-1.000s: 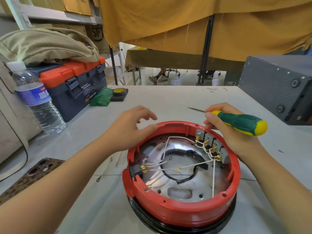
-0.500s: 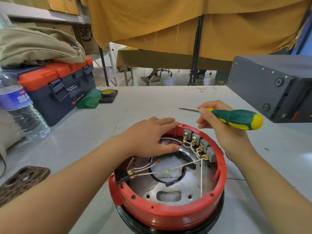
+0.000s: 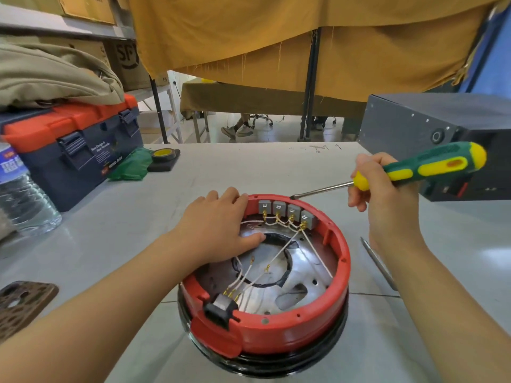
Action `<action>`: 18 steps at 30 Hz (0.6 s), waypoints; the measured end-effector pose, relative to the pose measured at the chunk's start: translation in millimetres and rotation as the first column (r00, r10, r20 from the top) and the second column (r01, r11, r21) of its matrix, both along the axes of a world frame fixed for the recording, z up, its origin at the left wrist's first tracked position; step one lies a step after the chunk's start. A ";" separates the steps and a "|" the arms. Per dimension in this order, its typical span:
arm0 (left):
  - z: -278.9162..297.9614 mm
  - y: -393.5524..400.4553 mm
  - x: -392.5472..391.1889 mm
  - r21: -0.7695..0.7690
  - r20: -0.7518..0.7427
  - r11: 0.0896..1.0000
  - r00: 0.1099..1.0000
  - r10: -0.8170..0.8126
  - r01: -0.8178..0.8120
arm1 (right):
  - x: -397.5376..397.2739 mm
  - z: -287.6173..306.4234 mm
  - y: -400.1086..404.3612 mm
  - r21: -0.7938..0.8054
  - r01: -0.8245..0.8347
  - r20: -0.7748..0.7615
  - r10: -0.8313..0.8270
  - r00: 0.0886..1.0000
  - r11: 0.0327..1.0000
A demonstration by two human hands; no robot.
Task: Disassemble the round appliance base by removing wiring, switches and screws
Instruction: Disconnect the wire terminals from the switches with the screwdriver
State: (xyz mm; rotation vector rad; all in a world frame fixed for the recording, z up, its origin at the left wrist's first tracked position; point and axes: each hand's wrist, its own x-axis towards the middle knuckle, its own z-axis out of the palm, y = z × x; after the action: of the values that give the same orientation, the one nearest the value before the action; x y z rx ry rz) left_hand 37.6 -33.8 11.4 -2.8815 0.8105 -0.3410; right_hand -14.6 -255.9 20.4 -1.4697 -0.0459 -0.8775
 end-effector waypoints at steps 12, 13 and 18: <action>6.4 -18.9 2.2 0.033 -0.015 0.997 0.998 0.068 -0.068 | -4.3 0.0 6.0 -0.241 0.033 0.013 -0.031 0.999 0.970; 6.2 -20.5 3.6 0.000 -0.047 1.000 0.999 0.002 -0.002 | -4.7 -0.2 7.0 -0.259 0.032 0.016 -0.029 0.999 0.965; -1.1 -22.5 10.1 -0.157 -0.140 0.958 0.955 -0.262 0.240 | -4.8 -1.7 8.9 -0.328 0.040 0.036 -0.030 0.999 0.944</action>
State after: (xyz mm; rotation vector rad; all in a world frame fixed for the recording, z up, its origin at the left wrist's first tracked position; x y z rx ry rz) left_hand 47.7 -56.3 10.3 -2.9649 1.2353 -0.1994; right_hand -19.3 -246.9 18.8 -1.7722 -0.1981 -0.9537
